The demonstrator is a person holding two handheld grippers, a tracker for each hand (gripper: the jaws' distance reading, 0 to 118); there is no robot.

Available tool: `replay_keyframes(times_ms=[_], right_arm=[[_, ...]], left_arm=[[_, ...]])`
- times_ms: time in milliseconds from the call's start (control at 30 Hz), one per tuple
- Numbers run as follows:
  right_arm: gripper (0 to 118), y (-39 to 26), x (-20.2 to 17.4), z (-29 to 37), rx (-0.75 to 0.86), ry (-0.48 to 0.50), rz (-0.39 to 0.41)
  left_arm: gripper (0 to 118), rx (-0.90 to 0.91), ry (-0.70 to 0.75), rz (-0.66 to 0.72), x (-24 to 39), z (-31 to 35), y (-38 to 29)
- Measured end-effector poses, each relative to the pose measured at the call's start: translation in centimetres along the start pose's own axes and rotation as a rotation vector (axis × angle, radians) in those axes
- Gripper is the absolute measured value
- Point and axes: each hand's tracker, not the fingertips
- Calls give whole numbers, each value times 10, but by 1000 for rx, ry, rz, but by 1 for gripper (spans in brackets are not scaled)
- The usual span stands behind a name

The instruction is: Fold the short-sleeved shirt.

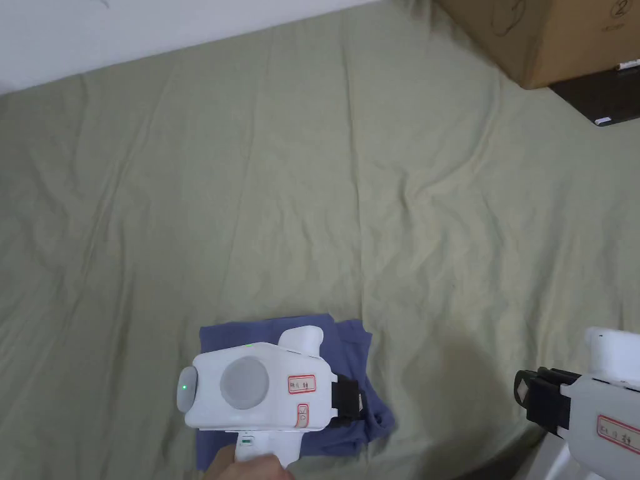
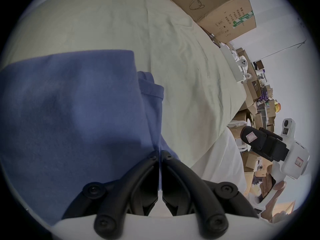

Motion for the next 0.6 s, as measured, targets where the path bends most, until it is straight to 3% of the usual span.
replay_keyframes(times_ms=[167,367,600], right_arm=[[1,8,-6,6,11,-2,22],[1,19,-43,0,2,55,128],[1,22,-136,-48,-96,210,379]], left_arm=[[2,100,-84,37,-8,40,-4],[2,284,-128,146,-54,115,-33],[2,369,-9,255,-129,160,-91]])
